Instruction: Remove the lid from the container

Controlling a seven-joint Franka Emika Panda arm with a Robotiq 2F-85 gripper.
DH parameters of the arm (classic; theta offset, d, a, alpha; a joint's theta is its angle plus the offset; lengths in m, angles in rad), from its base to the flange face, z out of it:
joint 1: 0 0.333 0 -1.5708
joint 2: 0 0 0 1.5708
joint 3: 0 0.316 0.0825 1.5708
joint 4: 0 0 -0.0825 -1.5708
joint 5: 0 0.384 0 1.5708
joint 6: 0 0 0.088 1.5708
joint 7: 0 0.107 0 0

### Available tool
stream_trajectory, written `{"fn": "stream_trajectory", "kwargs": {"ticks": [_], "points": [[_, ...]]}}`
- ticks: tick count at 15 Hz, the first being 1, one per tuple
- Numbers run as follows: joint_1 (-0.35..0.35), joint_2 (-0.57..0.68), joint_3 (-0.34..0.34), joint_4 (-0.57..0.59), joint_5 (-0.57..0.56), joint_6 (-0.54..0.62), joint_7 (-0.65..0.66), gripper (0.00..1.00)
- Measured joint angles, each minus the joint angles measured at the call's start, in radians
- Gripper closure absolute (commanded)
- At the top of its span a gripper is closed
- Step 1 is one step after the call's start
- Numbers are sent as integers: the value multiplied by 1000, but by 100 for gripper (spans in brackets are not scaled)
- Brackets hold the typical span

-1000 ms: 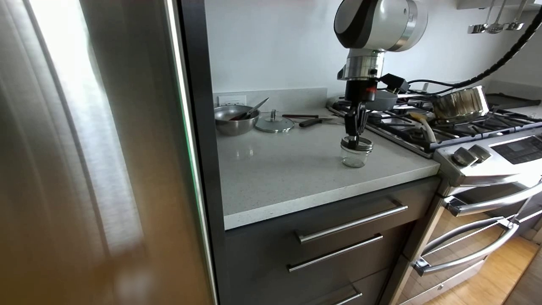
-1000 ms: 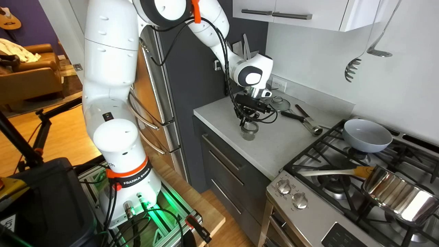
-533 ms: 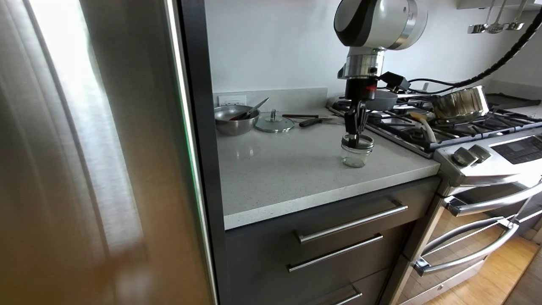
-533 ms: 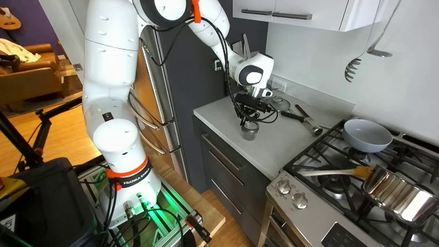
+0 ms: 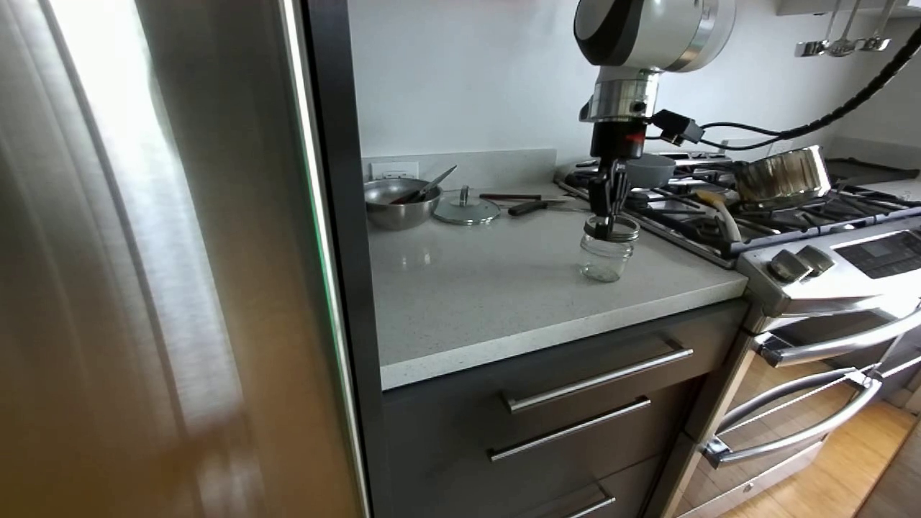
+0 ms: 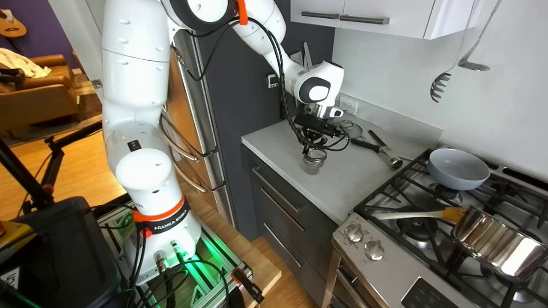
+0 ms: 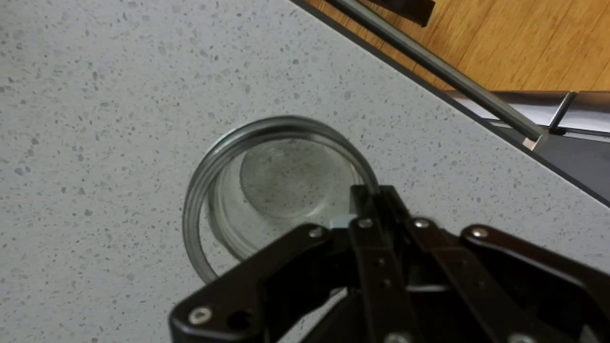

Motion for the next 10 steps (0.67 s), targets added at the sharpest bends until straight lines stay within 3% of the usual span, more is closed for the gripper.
{"fn": "stream_trajectory", "kwargs": {"ticks": [10], "points": [[6,-28,7,12,-10,-16,5,98]]}}
